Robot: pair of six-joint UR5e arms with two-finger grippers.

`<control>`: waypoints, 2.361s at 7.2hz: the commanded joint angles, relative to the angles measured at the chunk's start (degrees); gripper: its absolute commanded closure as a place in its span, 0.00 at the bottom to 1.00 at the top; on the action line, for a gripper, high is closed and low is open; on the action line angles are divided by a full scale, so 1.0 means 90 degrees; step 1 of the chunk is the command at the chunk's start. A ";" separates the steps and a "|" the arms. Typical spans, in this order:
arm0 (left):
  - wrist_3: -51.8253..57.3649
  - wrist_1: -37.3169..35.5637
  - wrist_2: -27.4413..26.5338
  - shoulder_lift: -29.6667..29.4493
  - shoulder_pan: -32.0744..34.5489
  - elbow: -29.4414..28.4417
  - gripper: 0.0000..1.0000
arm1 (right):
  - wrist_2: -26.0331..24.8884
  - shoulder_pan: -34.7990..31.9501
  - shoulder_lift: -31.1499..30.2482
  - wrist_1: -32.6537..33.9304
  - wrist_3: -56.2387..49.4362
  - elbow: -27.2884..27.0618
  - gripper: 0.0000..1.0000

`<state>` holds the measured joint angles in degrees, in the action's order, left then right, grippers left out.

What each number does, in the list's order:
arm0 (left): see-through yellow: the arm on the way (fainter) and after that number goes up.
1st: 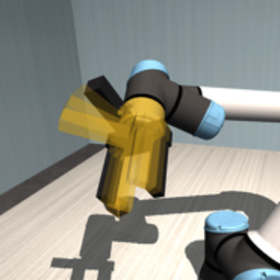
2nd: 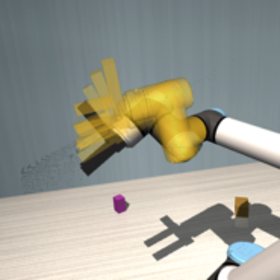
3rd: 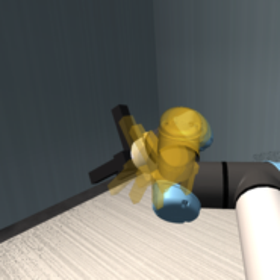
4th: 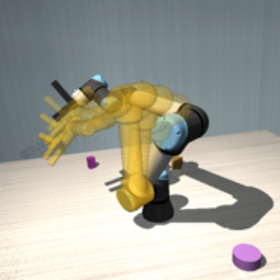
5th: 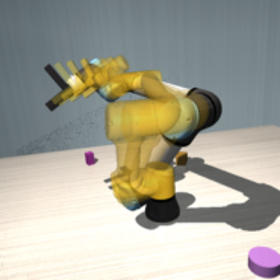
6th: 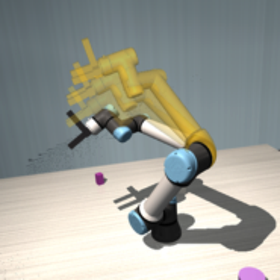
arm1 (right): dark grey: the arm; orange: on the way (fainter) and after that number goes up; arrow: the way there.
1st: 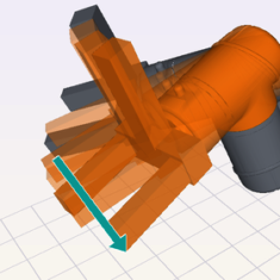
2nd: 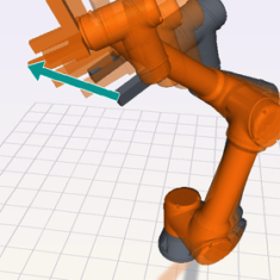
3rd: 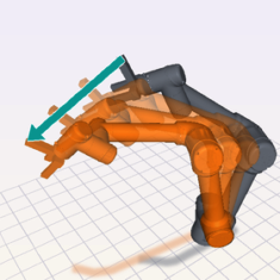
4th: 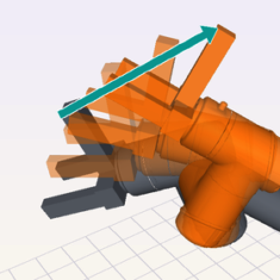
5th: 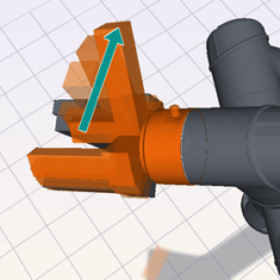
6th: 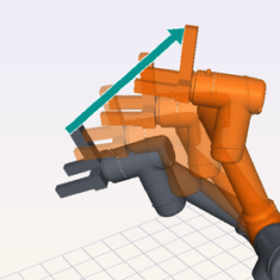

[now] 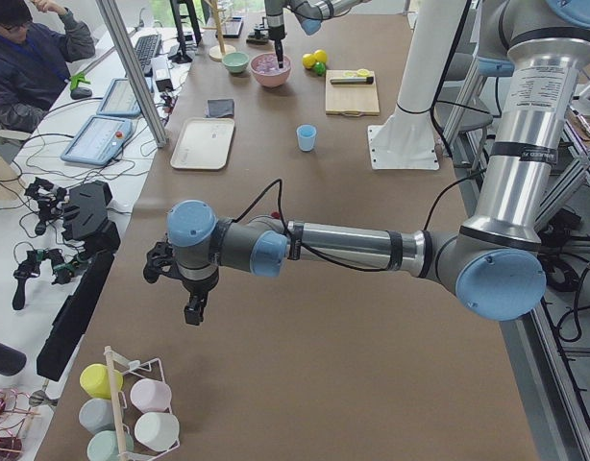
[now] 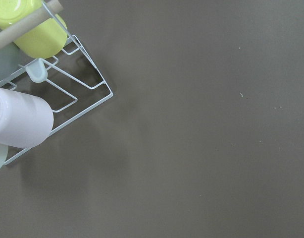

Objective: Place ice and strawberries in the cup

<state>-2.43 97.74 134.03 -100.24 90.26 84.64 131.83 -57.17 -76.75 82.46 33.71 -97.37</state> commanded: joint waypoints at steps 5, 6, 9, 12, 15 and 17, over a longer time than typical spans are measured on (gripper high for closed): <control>-0.0023 0.0000 0.0000 -0.0073 0.0000 -0.0020 0.02 | -0.0058 0.0112 -0.0047 0.0047 0.0024 0.0057 0.37; -0.0023 0.0000 0.0000 -0.0073 0.0000 -0.0020 0.02 | -0.0068 0.0112 -0.0056 0.0047 0.0034 0.0057 0.45; -0.0023 0.0000 0.0000 -0.0073 0.0000 -0.0020 0.02 | -0.0078 0.0122 -0.0057 0.0057 0.0005 0.0096 1.00; -0.0032 -0.0010 0.0000 -0.0083 0.0000 -0.0039 0.02 | 0.0262 -0.0218 0.0002 0.0066 0.0014 -0.0069 1.00; -0.0023 -0.0010 0.0000 -0.0073 0.0000 -0.0039 0.02 | 0.0966 -0.0650 0.0895 0.0173 0.0353 -0.0334 1.00; -0.0023 0.0000 0.0000 -0.0054 0.0000 -0.0039 0.02 | 0.0842 0.0039 0.1980 0.0106 0.1989 -0.0266 1.00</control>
<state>-2.64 97.70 134.03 -100.83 90.26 84.29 139.91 -60.86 -65.10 83.68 42.92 -100.04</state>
